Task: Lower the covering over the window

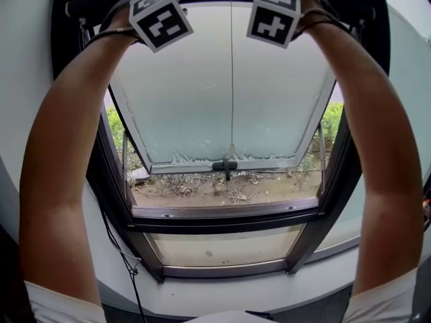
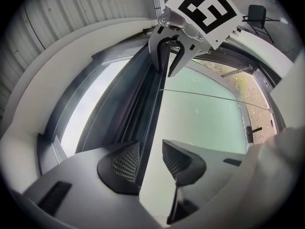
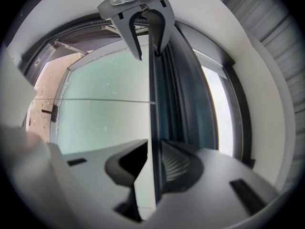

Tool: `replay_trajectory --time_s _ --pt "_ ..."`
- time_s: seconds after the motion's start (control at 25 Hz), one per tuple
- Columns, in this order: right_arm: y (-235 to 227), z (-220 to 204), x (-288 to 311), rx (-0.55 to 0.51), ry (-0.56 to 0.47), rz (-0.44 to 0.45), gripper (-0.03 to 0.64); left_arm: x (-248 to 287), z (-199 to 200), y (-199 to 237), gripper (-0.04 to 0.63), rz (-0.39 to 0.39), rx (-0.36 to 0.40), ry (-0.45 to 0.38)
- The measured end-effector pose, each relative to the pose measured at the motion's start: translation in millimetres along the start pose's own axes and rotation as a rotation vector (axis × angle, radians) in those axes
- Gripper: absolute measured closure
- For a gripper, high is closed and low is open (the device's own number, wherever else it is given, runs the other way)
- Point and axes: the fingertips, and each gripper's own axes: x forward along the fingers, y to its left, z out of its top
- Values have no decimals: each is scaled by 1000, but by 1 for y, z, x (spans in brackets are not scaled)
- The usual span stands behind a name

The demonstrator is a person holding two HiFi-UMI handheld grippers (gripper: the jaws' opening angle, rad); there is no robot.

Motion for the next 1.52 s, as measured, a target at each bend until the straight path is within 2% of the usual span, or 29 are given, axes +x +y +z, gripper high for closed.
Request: replay_trajectory --time_s 0.16,0.36,0.56,0.84,1.04,1.2,1.52 --pt "8 -2 -4 17 -9 24 534 -4 1 -5 471 -25 -15 0" --pt "32 -4 -11 -18 3 92 542 -8 -5 -25 526 -73 22 45" --pt "57 -6 -18 -12 -12 142 561 -16 -8 -49 548 -105 2 47" --pt "91 -6 -28 -27 -26 207 575 -24 -14 -82 554 -160 17 63" --pt "114 -6 -34 -34 -32 230 580 -28 -29 -114 554 -222 -18 100" --pt "126 -6 -38 -31 -33 240 581 -32 -30 -125 554 -223 -43 89" --pt "147 -8 -44 -32 -40 255 583 -38 -33 -147 554 -248 -31 101"
